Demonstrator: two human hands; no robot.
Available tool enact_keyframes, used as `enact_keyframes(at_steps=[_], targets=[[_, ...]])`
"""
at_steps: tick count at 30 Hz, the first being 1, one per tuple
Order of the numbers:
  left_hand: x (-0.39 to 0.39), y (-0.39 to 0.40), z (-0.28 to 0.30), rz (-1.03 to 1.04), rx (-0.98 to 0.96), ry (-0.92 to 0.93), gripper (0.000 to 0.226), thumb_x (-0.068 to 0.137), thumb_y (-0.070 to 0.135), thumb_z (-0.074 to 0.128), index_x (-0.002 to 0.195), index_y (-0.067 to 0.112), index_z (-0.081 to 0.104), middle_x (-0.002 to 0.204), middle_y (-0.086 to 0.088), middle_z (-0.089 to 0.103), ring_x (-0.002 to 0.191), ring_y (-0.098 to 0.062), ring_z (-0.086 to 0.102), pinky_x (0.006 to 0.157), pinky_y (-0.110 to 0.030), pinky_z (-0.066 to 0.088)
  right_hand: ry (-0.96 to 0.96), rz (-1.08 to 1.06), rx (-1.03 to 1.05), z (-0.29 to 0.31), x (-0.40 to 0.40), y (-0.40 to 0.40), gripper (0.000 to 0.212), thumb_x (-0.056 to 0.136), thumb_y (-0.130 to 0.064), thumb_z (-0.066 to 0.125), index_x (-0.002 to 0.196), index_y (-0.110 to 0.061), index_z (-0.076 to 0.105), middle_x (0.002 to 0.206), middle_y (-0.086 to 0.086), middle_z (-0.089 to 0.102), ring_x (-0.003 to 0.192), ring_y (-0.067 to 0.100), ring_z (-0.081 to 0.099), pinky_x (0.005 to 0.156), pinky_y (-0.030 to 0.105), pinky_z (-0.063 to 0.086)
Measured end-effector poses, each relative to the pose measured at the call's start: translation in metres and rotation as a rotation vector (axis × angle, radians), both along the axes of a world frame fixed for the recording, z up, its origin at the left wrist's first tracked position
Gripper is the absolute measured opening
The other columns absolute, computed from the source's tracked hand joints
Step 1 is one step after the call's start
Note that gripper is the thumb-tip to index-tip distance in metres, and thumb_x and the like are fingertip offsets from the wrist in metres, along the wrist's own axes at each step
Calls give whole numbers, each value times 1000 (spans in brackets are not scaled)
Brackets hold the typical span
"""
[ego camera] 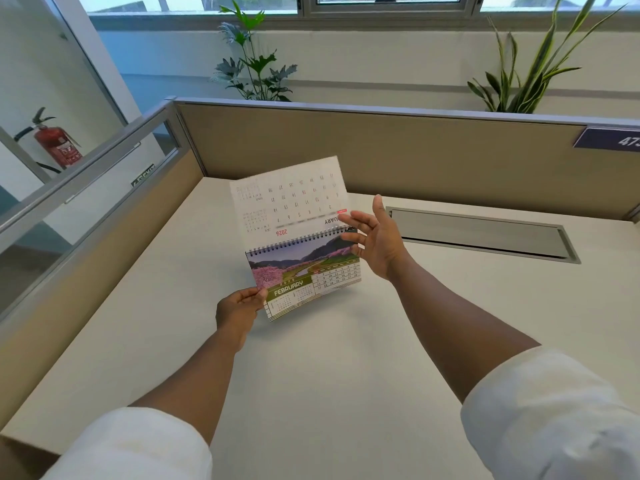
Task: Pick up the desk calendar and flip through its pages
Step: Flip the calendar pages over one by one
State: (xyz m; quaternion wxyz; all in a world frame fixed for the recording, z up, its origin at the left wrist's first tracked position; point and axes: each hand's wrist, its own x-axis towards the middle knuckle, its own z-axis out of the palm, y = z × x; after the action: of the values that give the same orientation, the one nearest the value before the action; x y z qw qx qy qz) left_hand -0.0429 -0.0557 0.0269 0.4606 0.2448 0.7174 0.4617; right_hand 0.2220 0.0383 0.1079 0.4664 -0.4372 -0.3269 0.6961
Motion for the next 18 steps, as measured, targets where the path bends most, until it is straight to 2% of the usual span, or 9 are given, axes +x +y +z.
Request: enact_keyframes(at_steps=[4, 6, 8, 12, 15, 18], targets=[[-2, 0, -3, 0, 7, -7, 19, 81, 18, 77, 98, 13, 69, 92, -5, 72, 80, -14, 67, 70, -21, 50, -149, -145, -81, -10, 5, -3, 48, 91, -55, 53, 114, -13, 62, 108, 1, 72, 89, 18, 63, 79, 35, 49], [-4, 0, -4, -5, 5, -1, 22, 81, 18, 76, 101, 12, 69, 93, -6, 72, 84, -16, 68, 76, -24, 52, -246, -175, -109, -17, 8, -4, 30, 94, -39, 56, 111, -15, 61, 107, 0, 70, 91, 17, 64, 88, 39, 50], [-4, 0, -5, -6, 2, 2, 21, 82, 17, 75, 102, 12, 68, 94, -5, 72, 85, -16, 68, 77, -25, 54, -333, -160, -127, -24, 11, -7, 20, 95, -25, 58, 112, -14, 61, 107, 2, 68, 91, 16, 63, 94, 41, 47], [-5, 1, -6, -27, 19, 2, 20, 85, 16, 72, 104, 14, 67, 95, -4, 72, 81, -10, 67, 67, -19, 53, -493, -91, -155, -34, 12, -13, 31, 94, -13, 59, 124, -11, 58, 108, 7, 63, 106, 25, 58, 89, 37, 49], [-5, 1, -5, -43, 23, 15, 16, 87, 16, 70, 102, 19, 66, 95, -3, 72, 80, -8, 67, 63, -16, 53, -541, -53, -125, -38, 12, -16, 33, 93, -9, 57, 126, -11, 59, 110, 8, 63, 107, 25, 57, 83, 36, 47], [-6, 2, -5, -51, 16, 45, 20, 87, 18, 70, 106, 19, 63, 99, -4, 71, 84, -13, 67, 67, -19, 54, -575, -24, -89, -41, 11, -18, 31, 92, -7, 57, 123, -12, 60, 112, 8, 66, 103, 24, 59, 75, 30, 46]])
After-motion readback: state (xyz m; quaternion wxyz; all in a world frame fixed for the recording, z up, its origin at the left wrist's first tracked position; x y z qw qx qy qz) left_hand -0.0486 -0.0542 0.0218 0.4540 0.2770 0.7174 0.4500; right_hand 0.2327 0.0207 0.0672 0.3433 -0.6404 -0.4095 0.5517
